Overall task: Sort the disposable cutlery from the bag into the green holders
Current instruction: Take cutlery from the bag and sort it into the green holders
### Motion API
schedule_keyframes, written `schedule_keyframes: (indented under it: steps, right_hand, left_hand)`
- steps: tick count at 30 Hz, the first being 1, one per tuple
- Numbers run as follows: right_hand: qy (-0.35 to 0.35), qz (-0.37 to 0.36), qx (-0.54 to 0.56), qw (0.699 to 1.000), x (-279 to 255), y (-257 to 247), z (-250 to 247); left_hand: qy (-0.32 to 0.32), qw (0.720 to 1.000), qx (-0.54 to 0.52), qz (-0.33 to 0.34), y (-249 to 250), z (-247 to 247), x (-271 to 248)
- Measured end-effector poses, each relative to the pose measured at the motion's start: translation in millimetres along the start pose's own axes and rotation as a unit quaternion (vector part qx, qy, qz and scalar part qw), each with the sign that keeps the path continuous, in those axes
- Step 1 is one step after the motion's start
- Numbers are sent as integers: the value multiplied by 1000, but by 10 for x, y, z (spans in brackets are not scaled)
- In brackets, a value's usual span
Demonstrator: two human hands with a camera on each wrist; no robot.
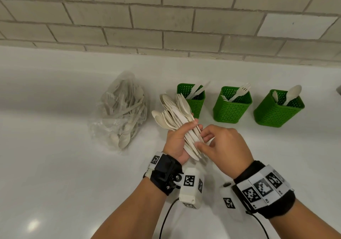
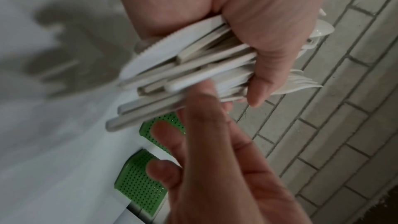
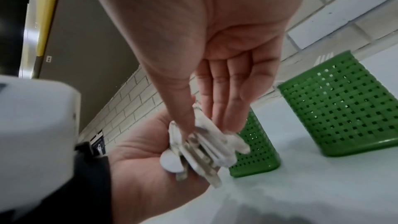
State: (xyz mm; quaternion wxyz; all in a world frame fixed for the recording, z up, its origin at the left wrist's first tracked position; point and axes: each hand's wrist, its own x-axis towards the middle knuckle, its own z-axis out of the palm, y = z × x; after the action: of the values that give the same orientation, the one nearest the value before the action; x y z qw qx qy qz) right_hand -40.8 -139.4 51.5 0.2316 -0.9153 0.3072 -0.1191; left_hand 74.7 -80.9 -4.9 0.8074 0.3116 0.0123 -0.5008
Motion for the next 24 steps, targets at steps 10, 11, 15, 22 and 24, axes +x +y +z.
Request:
schedule_keyframes:
  steps: [10,11,15,22,24]
  right_hand:
    - [-10,-30,-71,997,-58,39,87]
    - [-3,-34,-71,997,-56,59,88]
    - [1,-47,-52,998,-46,102,56]
    - [-49,-32,66,996,-79,118,-87]
    - [-66,-38,97,992,-88,68,-51]
  left_hand:
    - [36,999,-24,5,33,-59,115]
    - [38,999,-31,5,35,-70,127]
    - [33,998,-53,11,57,-85,141]
    - [-19,996,-87,17,157,-130,135]
    - [-27,996,-89,14,137,-106,120]
